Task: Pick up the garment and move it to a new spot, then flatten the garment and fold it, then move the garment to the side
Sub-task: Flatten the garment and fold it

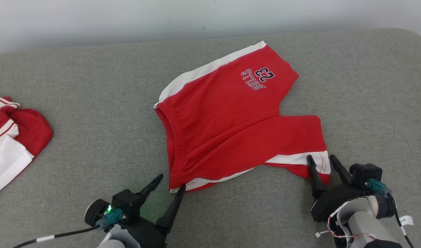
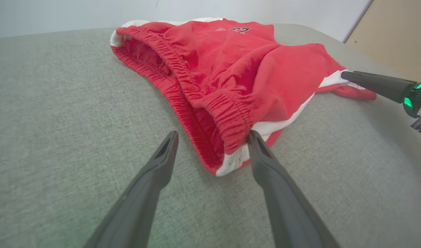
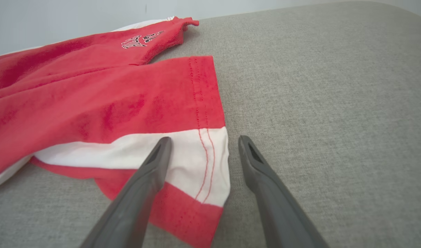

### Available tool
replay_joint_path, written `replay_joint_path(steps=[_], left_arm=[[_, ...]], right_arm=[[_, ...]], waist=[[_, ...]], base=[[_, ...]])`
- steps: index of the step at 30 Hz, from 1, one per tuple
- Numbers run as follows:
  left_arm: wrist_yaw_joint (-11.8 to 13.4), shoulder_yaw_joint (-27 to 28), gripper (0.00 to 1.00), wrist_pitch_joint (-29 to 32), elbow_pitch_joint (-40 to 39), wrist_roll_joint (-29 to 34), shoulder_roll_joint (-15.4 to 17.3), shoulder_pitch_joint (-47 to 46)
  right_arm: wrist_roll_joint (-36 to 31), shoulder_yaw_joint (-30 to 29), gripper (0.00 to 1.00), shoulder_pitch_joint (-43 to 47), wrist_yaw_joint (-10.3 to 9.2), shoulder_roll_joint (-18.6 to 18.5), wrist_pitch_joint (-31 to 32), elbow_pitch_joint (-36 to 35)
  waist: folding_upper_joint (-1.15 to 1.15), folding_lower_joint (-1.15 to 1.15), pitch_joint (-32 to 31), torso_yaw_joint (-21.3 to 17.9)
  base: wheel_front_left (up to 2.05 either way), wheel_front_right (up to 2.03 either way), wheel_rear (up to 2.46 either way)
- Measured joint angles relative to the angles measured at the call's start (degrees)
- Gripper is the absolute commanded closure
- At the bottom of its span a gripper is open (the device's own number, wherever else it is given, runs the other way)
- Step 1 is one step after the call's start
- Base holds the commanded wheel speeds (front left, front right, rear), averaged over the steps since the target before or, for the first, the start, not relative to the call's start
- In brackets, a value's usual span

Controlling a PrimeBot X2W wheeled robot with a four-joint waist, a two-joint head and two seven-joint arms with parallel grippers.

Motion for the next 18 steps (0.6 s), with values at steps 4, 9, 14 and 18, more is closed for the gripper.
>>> replay_joint_path(steps=[4,9,14,18], left_arm=[[0.00,-1.59,0.00,0.00,-0.07,-0.98,-0.22,-0.49],[0.00,-4.50,1.00,0.00,-0.29,-2.18,-0.22,-1.05],[0.00,-4.85,1.00,0.00,-0.04,-3.90,-0.38,-2.07],[0.00,-3.47,1.00,0.00,-1.30,-3.93,-0.52,-1.49]], right_arm=[[0.35,0.80,0.00,-0.60,0.00,0.04,-0.18,1.14],[0.93,1.15,1.00,-0.75,0.00,0.08,-0.23,0.33],[1.08,1.07,1.00,-0.18,0.00,0.02,-0.24,-2.41],[1.08,1.13,1.00,2.44,0.00,-0.57,-0.35,-6.78]], waist=[[0.00,0.00,0.26,0.08],[0.00,0.00,0.55,-0.13],[0.00,-0.01,0.14,-0.08],[0.00,-0.01,-1.05,0.02]], base=[[0.00,0.00,0.00],[0.00,0.00,0.00],[0.00,0.00,0.00],[0.00,0.00,0.00]])
